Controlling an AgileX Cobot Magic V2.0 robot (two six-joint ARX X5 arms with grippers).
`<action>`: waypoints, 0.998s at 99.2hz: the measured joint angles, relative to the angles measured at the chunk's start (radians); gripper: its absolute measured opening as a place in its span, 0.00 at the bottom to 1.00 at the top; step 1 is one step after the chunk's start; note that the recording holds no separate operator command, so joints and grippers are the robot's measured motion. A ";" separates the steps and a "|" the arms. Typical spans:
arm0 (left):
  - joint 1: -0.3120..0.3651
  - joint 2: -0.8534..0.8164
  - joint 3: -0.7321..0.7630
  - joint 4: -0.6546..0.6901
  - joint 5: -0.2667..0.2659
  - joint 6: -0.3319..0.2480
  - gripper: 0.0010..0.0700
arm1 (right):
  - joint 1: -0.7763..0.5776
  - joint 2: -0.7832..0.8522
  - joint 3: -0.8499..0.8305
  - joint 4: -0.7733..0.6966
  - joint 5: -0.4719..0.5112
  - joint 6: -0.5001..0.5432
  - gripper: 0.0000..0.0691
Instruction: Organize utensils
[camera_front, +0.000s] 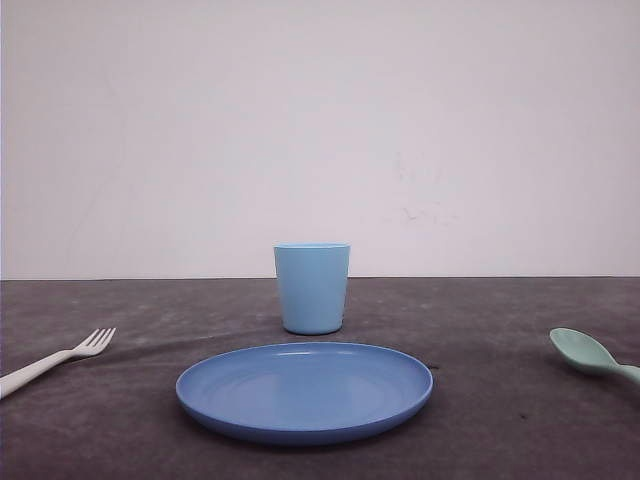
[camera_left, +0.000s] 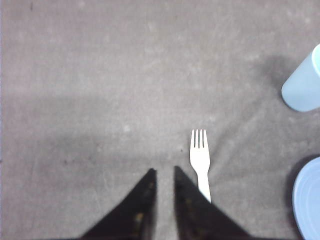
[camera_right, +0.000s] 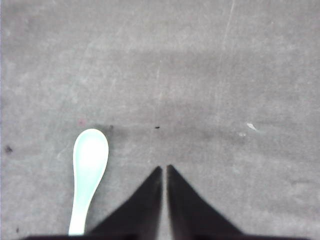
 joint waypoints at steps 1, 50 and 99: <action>0.000 0.000 0.000 -0.001 0.000 0.000 0.15 | 0.000 0.000 0.000 0.000 0.000 0.000 0.20; -0.106 0.136 0.000 0.005 0.000 -0.030 0.80 | 0.000 0.000 0.000 -0.004 0.000 -0.011 0.98; -0.267 0.478 0.000 0.124 -0.083 -0.084 0.80 | 0.000 0.000 0.000 -0.005 0.000 -0.011 0.98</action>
